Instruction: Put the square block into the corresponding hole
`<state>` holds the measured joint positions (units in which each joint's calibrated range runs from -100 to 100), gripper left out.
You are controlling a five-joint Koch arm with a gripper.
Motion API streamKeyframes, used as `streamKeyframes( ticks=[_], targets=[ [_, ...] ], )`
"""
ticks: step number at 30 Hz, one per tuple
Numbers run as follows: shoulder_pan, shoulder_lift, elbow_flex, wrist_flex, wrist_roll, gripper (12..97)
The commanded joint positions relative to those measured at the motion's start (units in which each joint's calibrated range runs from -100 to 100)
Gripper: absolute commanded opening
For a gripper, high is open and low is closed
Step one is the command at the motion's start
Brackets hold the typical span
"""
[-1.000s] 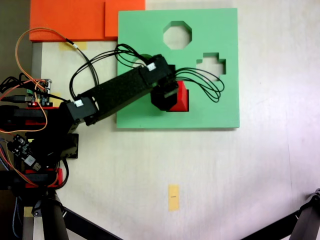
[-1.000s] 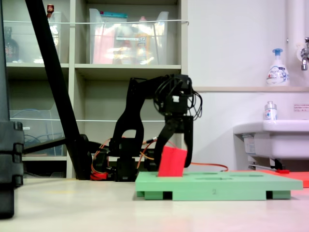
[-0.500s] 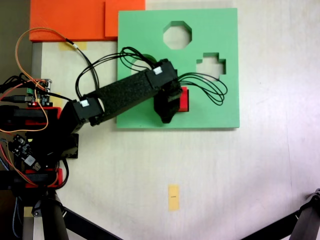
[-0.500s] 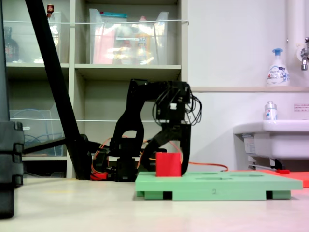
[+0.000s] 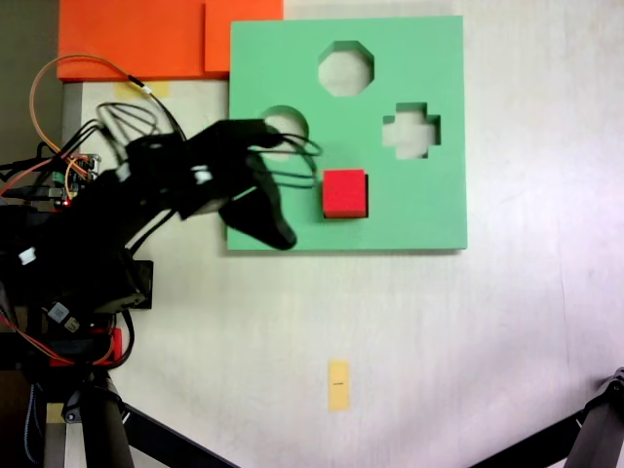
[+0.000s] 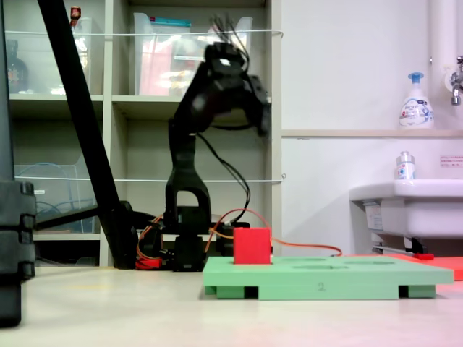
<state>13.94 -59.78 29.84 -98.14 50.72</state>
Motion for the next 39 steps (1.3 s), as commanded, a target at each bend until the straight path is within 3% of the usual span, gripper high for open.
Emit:
streamKeyframes(
  ticks=[1, 2, 5, 6, 10, 13, 15, 21, 25, 39],
  targets=[
    [-4.7, -10.7, 1.4, -1.9, -7.0, 81.6],
    [-6.2, -15.2, 1.4, 1.6, -11.0, 81.1],
    [-14.9, -19.5, 0.2, 10.0, -25.7, 55.1],
    [-17.3, -20.1, -1.9, 12.5, -28.5, 52.5],
    [-18.8, -27.9, -22.7, 30.3, -32.4, 52.3],
    [-19.8, -40.2, -56.4, 58.0, -36.7, 52.3],
    [-18.9, -40.2, -75.3, 75.9, -37.7, 51.8],
    [-16.5, -40.2, -113.1, 103.0, -43.3, 50.7],
    [-14.7, -40.2, -129.8, 108.2, -46.1, 50.5],
    [-14.6, -40.2, -129.8, 99.5, -48.4, 49.3]
  ],
)
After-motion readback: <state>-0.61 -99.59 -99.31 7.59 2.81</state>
